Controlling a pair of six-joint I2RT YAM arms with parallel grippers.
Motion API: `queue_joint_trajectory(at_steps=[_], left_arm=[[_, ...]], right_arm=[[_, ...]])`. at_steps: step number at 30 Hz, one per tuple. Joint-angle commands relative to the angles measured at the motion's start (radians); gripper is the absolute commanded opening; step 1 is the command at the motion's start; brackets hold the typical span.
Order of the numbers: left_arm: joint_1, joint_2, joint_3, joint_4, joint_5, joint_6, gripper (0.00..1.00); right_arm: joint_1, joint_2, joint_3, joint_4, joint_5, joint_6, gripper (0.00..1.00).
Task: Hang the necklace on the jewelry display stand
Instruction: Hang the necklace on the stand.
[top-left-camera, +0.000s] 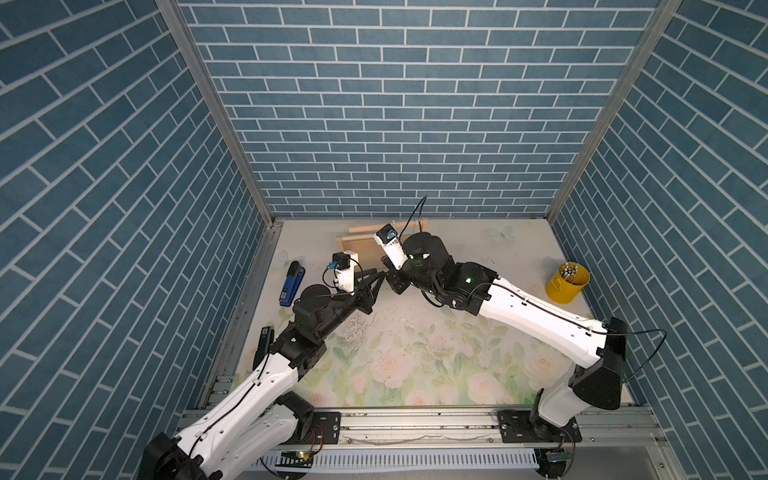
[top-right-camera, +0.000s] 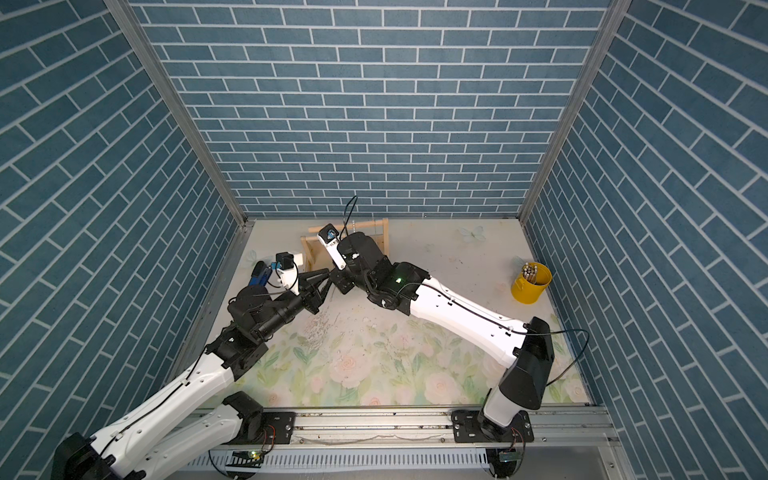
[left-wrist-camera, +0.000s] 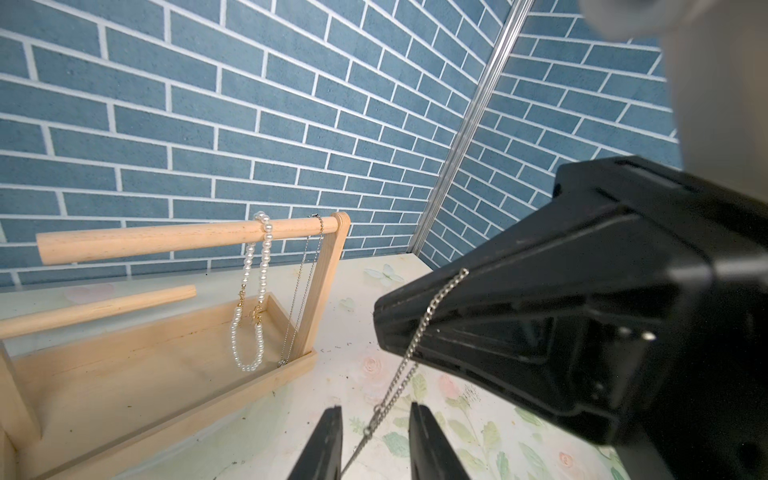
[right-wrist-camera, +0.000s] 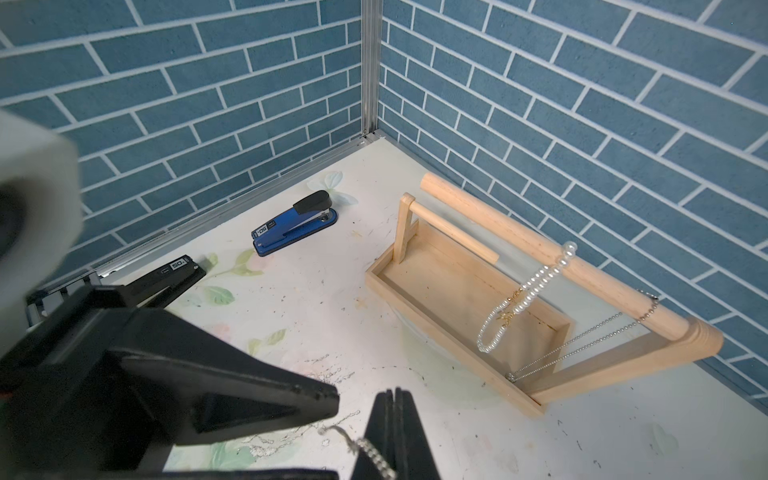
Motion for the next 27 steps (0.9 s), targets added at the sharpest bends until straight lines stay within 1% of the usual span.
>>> queue_joint_trajectory(at_steps=[1,5,11,14,17,18,22,24,27], left_arm=[[0.007,-0.008,-0.013,-0.013,0.006,0.004,0.32],[0.008,0.013,-0.002,0.009,0.006,0.001,0.32],[0.006,0.098,0.043,0.066,0.004,-0.007,0.32],[0.007,0.143,0.068,0.086,0.022,-0.013,0.32],[0.008,0.168,0.067,0.111,0.026,-0.021,0.31],[0.006,0.171,0.067,0.115,0.023,-0.021,0.28],[0.008,0.173,0.064,0.11,0.019,-0.016,0.08],[0.008,0.166,0.06,0.093,0.016,-0.01,0.01],[0.008,0.13,0.044,0.054,-0.001,0.006,0.0]], right_arm=[[0.004,0.006,0.006,-0.008,0.015,0.031,0.0],[0.004,0.008,0.007,-0.008,0.006,0.034,0.0],[0.004,0.011,0.009,-0.005,-0.011,0.038,0.0],[0.004,0.013,0.009,-0.006,-0.008,0.037,0.0],[0.004,0.01,0.008,-0.008,-0.005,0.036,0.0],[0.004,0.008,0.008,-0.006,-0.005,0.037,0.0],[0.003,0.006,0.007,-0.002,0.003,0.036,0.0],[0.001,0.004,0.01,-0.001,0.019,0.04,0.0],[-0.012,-0.003,0.009,-0.002,0.034,0.056,0.0]])
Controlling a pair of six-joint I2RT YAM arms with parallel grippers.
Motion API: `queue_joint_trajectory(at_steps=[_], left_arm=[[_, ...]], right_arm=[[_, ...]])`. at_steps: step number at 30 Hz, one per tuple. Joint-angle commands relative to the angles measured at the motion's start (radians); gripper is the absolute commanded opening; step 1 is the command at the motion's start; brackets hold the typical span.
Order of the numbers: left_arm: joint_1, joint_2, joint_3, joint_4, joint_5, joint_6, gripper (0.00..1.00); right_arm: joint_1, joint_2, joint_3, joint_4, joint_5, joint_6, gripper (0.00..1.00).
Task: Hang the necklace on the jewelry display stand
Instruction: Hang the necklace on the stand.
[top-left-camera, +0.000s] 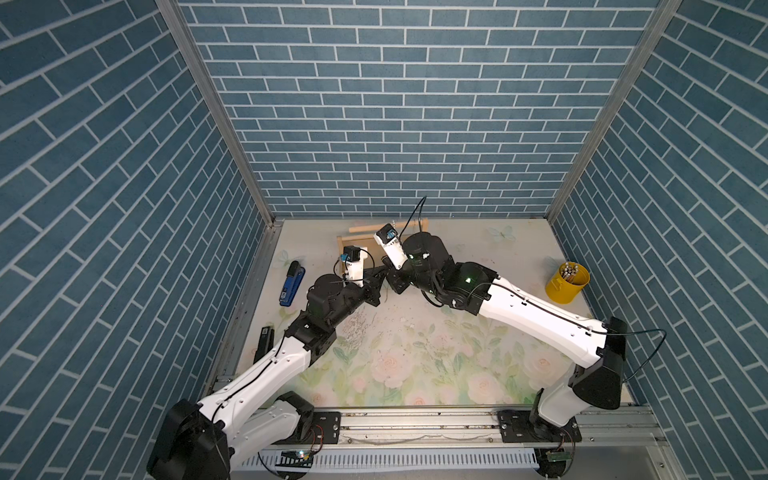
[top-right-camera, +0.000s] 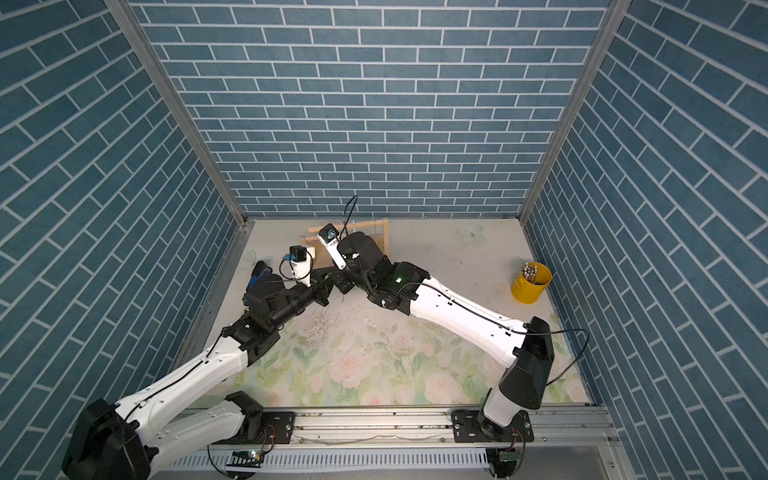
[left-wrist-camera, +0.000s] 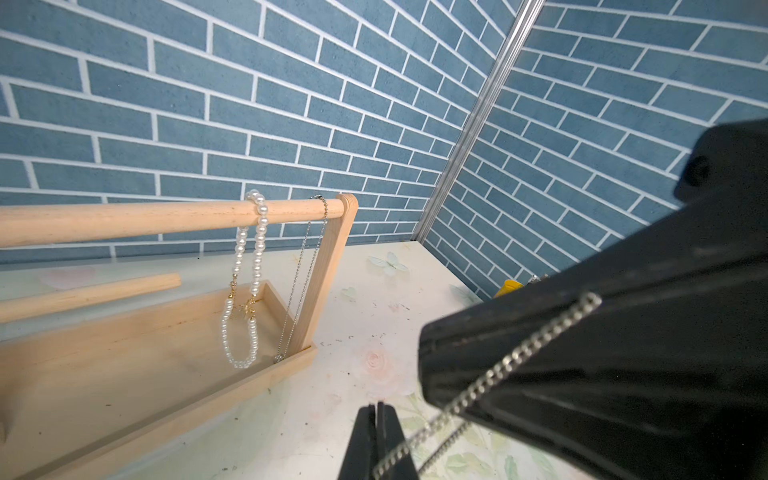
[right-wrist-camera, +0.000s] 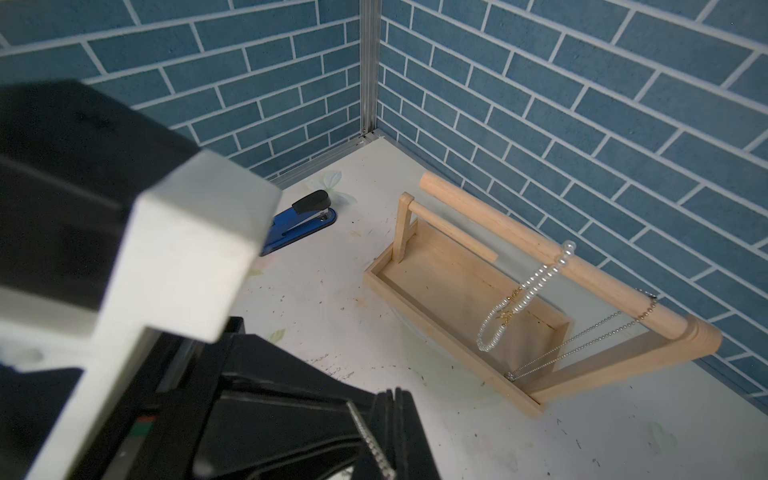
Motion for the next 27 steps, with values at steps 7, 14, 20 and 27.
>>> queue_joint_trajectory(at_steps=[7,14,20,27], left_arm=[[0.007,-0.18,-0.012,-0.216,-0.125,0.045,0.0],[0.008,-0.209,0.136,-0.508,-0.206,0.073,0.0],[0.017,-0.164,0.315,-0.743,-0.271,0.084,0.0],[0.112,-0.06,0.428,-0.806,-0.222,0.07,0.0]], right_arm=[[-0.063,0.019,0.017,0.03,-0.06,0.045,0.0],[-0.07,0.172,0.194,0.01,-0.195,-0.033,0.0],[-0.086,0.407,0.521,-0.059,-0.257,-0.142,0.0],[-0.154,0.675,0.878,-0.056,-0.425,-0.156,0.0]])
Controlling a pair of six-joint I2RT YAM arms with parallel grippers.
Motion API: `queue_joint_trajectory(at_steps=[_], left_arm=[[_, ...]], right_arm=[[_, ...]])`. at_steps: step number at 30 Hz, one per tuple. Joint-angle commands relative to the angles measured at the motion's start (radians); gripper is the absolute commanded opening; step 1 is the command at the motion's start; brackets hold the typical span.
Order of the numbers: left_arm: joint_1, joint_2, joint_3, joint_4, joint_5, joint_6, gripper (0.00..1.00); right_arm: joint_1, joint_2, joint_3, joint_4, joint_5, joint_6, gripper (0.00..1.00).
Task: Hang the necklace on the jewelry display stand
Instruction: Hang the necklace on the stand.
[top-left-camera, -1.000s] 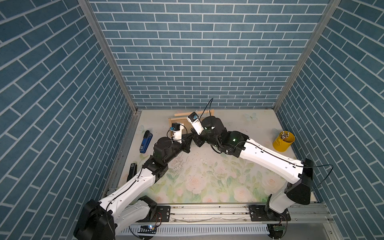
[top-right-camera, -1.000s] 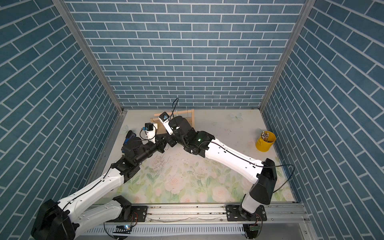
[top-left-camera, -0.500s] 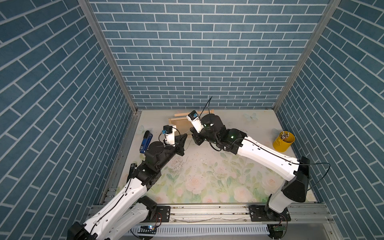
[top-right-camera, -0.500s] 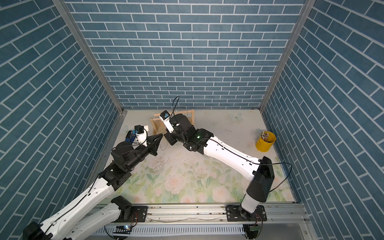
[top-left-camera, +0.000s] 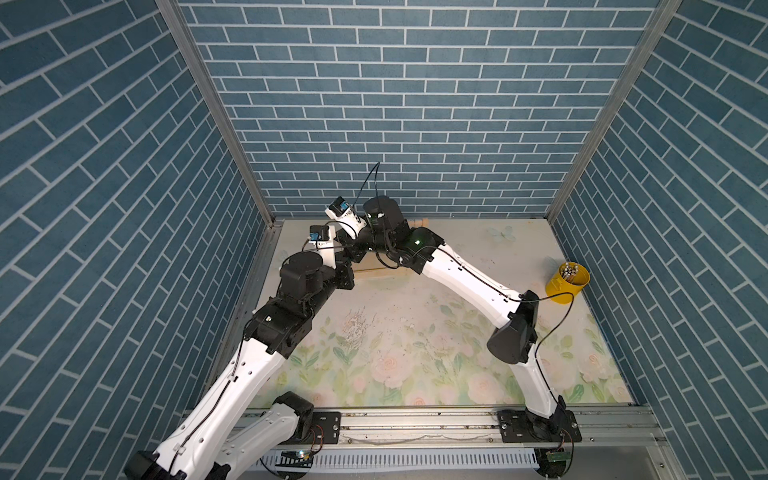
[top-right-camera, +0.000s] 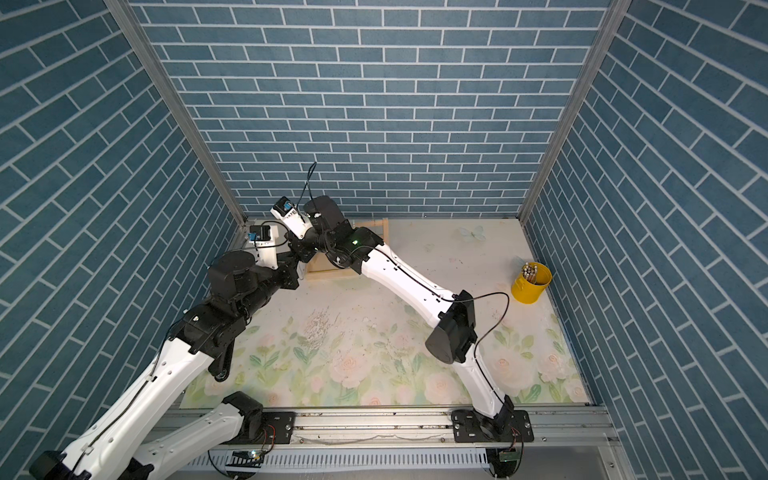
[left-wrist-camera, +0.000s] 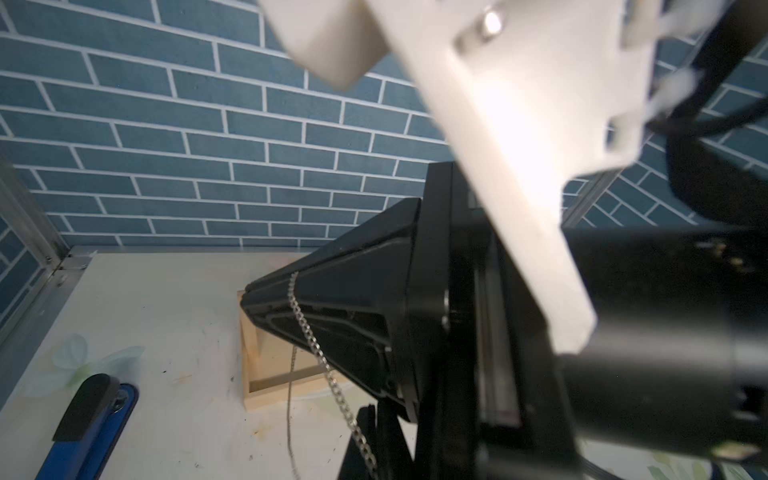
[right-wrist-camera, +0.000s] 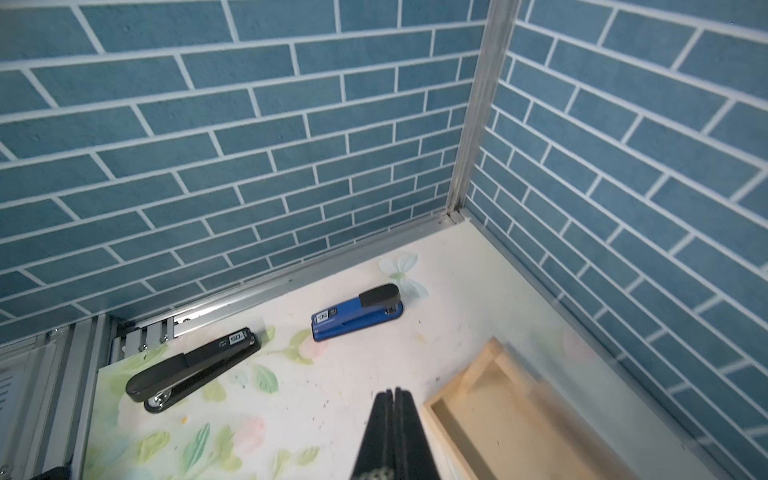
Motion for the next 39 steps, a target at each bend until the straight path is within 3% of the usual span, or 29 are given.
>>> queue_joint_trajectory(at_steps=[1,8,16,31,39], left_arm=[[0.043,0.04,0.036,-0.105,0.088,0.007,0.0],[0.182,0.139,0.087,-0.042,0.206,0.007,0.0],[0.264,0.21,0.114,0.006,0.273,0.015,0.0],[0.299,0.416,0.204,0.1,0.384,0.017,0.0],[0.299,0.454,0.213,0.13,0.407,0.006,0.0]], right_arm=[[-0.073,0.066,0.052,0.068,-0.037,-0.015,0.0],[-0.109,0.021,-0.119,0.316,-0.098,-0.008,0.0],[-0.131,0.075,-0.089,0.428,-0.119,-0.005,0.0],[-0.185,0.171,-0.023,0.504,-0.09,0.009,0.0],[-0.208,0.183,-0.022,0.524,-0.099,0.019,0.0]])
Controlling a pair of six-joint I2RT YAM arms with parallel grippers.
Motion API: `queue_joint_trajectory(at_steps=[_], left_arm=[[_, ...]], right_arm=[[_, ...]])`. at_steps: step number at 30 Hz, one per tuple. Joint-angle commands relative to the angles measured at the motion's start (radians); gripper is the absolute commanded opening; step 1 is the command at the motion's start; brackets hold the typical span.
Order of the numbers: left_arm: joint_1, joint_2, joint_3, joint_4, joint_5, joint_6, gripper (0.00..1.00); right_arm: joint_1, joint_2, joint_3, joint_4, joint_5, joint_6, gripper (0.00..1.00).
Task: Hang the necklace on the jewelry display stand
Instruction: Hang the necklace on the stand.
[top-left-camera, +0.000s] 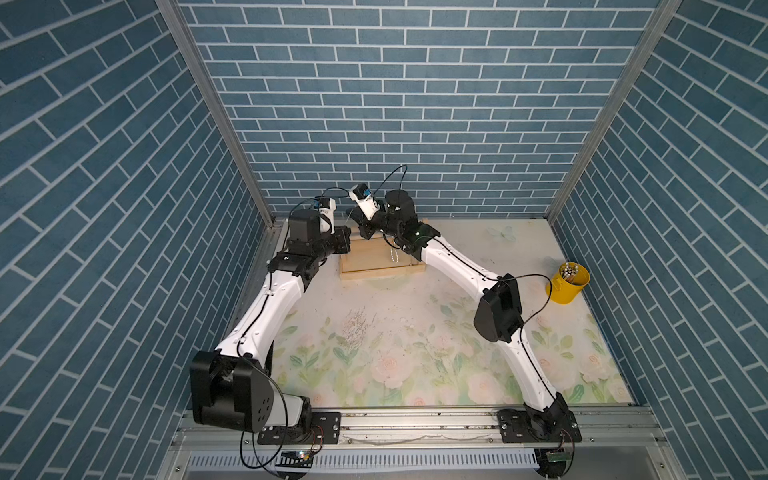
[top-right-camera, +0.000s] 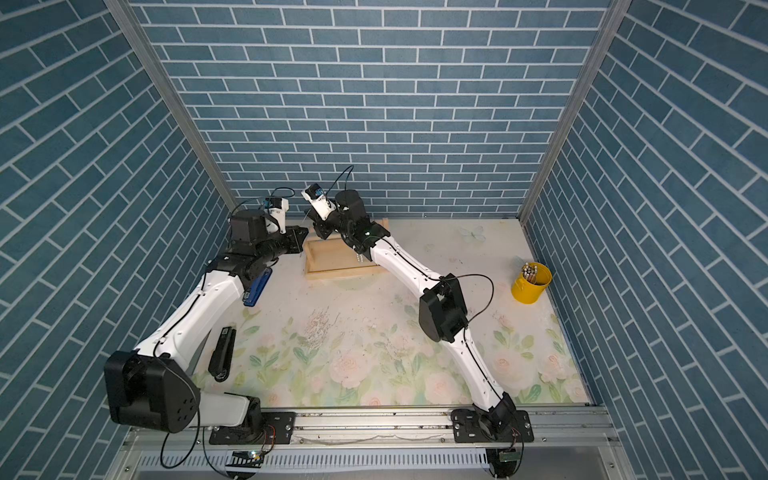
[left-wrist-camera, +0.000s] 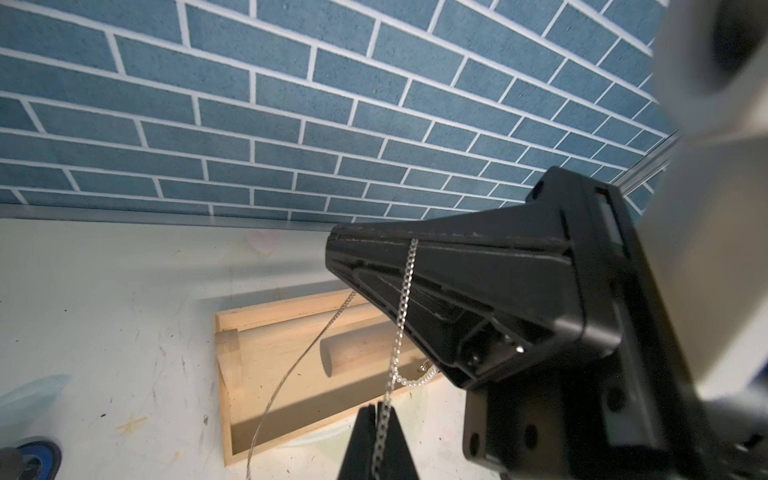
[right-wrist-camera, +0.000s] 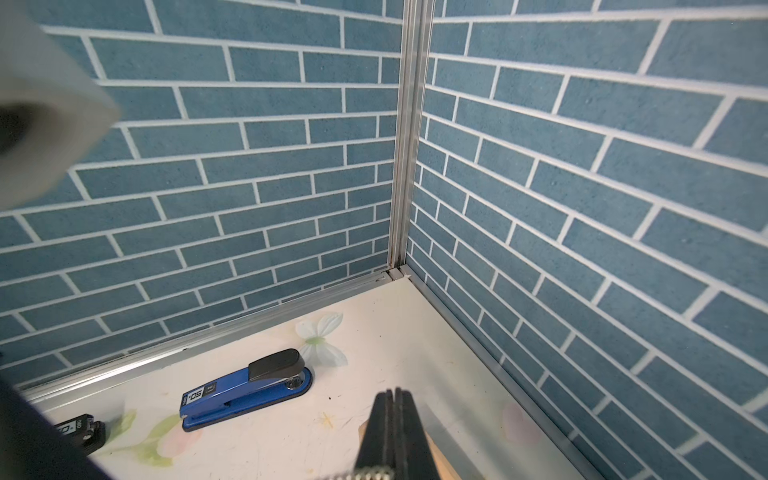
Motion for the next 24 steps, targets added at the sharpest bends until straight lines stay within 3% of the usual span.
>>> queue_joint_trajectory(at_steps=[1,8,12,18,24], left_arm=[[0.008,-0.001,0.018,0.0,0.024,-0.011,0.0],[-0.001,0.022,0.004,0.031,0.069,-0.041,0.0],[-0.039,0.019,-0.026,0.056,0.054,-0.051,0.0],[-0.084,0.048,-0.042,0.091,0.033,-0.082,0.0],[-0.093,0.084,-0.013,0.1,0.025,-0.116,0.0]], right_arm=[[-0.026,0.016,0.038,0.065,0.029,0.024,0.0],[-0.034,0.013,0.029,0.05,0.035,0.024,0.0],[-0.046,-0.038,-0.053,0.046,0.059,0.022,0.01],[-0.055,-0.142,-0.164,-0.005,0.096,-0.004,0.16],[-0.055,-0.198,-0.224,-0.085,0.163,-0.032,0.23]])
